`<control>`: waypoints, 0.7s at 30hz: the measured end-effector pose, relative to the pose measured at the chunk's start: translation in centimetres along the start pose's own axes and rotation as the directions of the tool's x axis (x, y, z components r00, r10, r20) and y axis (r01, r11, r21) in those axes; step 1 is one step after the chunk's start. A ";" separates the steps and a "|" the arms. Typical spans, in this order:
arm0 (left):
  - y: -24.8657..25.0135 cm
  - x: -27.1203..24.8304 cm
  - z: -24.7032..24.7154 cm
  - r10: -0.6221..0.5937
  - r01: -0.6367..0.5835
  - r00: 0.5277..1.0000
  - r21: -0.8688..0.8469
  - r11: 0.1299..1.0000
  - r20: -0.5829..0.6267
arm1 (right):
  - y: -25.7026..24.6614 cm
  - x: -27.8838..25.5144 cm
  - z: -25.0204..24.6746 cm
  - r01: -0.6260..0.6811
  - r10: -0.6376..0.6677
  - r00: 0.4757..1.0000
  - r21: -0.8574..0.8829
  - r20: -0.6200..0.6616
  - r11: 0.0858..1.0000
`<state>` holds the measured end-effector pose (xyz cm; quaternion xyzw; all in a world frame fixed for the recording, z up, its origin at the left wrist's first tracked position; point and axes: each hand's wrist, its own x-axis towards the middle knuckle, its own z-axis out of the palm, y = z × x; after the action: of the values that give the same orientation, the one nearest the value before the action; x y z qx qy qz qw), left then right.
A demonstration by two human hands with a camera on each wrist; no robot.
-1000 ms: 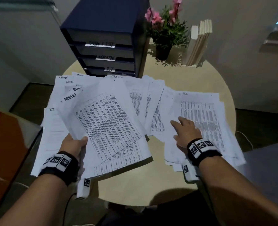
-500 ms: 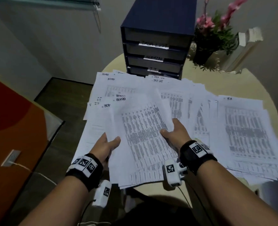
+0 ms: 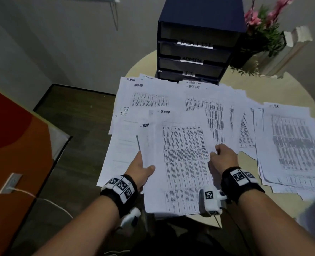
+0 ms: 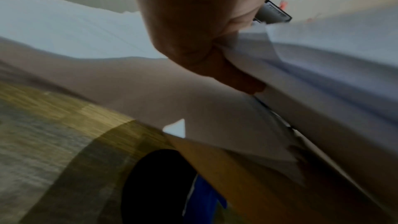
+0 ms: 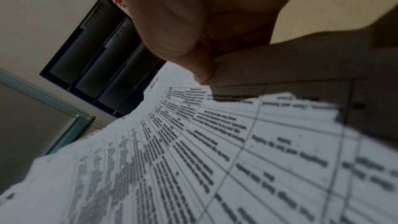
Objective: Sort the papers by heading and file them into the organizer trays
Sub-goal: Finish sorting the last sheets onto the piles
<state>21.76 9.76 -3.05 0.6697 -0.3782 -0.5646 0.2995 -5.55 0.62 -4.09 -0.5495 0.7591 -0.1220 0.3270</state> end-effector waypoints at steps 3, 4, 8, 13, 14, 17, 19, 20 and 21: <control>1.0 0.1 2.8 -0.002 0.004 0.997 -0.032 0.999 0.074 | 2.0 0.2 -2.6 -0.044 0.036 0.992 -0.068 -0.119 0.997; 1.4 0.0 3.9 -0.003 0.007 0.995 -0.037 0.999 0.101 | 2.7 0.2 -3.5 -0.059 0.048 0.988 -0.070 -0.147 0.996; 2.1 0.4 7.5 -0.037 0.030 0.981 0.037 0.999 0.190 | 5.2 0.4 -5.9 -0.149 0.134 0.975 -0.073 -0.176 0.986; 2.5 1.5 9.5 -0.031 0.029 0.999 0.067 0.997 0.029 | 7.5 0.0 -7.5 -0.175 0.143 0.950 -0.096 -0.276 0.980; 2.8 1.6 9.4 -0.003 0.007 0.999 0.089 0.996 -0.050 | 7.7 -0.2 -7.6 -0.166 0.136 0.941 -0.074 -0.311 0.983; 3.5 2.0 8.6 0.105 -0.078 0.977 0.151 0.985 -0.183 | 8.6 -0.8 -7.8 -0.106 0.124 0.925 0.070 -0.359 0.992; 3.6 2.4 8.5 0.066 -0.067 0.981 0.001 0.998 -0.184 | 8.9 -1.0 -7.8 -0.082 0.166 0.938 0.269 -0.304 0.960; 3.7 2.4 8.5 0.035 -0.046 0.987 -0.071 0.996 -0.158 | 8.9 -1.3 -7.5 -0.085 0.196 0.948 0.397 -0.249 0.914; 3.7 2.5 8.5 -0.001 -0.013 0.994 -0.128 0.992 -0.109 | 8.8 -1.6 -7.1 -0.100 0.223 0.957 0.505 -0.188 0.857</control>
<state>12.95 5.91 -2.82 0.6778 -0.3262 -0.5494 0.3637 -16.39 4.10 -2.96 -0.3637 0.7807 -0.3477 0.3705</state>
